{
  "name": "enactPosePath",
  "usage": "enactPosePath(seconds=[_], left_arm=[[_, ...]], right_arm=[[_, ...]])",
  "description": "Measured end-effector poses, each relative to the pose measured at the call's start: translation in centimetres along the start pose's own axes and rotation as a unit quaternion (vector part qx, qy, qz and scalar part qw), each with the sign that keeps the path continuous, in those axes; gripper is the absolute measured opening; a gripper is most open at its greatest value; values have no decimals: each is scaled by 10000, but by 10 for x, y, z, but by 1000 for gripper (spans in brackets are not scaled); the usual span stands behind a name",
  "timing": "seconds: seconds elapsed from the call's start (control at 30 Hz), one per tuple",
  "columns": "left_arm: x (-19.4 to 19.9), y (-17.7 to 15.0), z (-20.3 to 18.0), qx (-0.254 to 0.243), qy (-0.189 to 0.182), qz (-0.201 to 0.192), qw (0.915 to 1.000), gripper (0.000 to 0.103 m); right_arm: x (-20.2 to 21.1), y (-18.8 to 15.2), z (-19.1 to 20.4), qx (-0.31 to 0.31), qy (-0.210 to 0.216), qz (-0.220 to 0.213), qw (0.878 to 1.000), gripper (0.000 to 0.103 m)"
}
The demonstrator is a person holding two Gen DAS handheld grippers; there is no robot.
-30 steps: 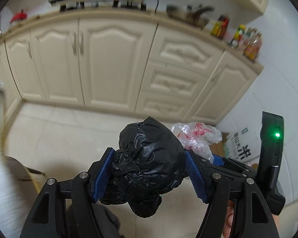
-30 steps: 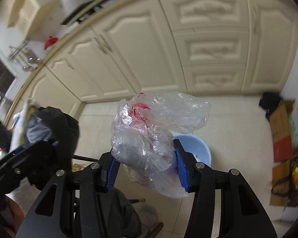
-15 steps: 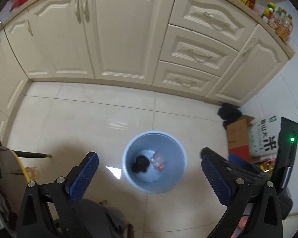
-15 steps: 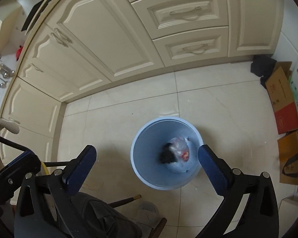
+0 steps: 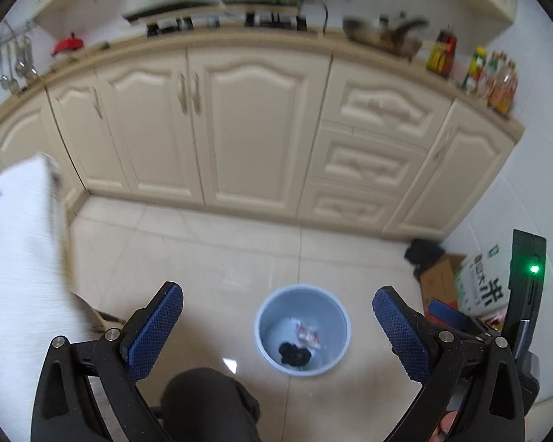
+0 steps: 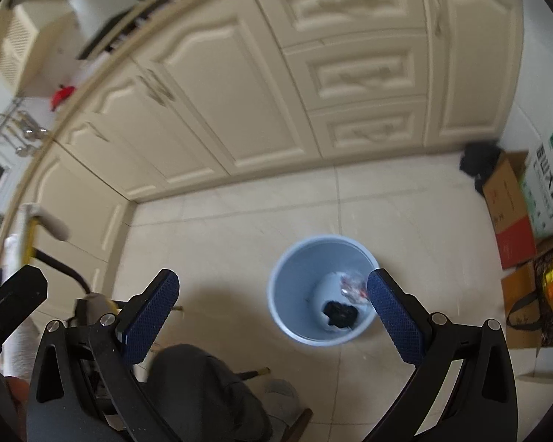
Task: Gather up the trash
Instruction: 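Swing both tools back from the bin to the table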
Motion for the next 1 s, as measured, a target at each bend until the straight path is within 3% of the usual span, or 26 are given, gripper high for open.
enactPosePath(seconds=[0.27,0.53,0.73,1.0], left_arm=[[140,-19,82,399,234,-945,9944,102],[222,-65,168,828,771,-1500,9822,102],[283,-104,224,1119,1397,-1917,9650,102],[328,-152,275,1749,2003,-2074,9414,102]], right_arm=[[49,6,125,867,494,-425,9941,103],[78,-15,253,1804,1092,-570,9758,103],[84,-37,335,2519,1410,-560,9558,103],[99,-75,431,3391,1847,-645,9202,103]])
Point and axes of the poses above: each gripper's, at about its wrist camera, not at the fingertips, and x roughly against the way its jaws point, z to its left, y to its top, the point moved 10 cm from there along -x, roughly the way its jaws point, and after that the axes turned 10 degrees about y, right-handed, at the moved point
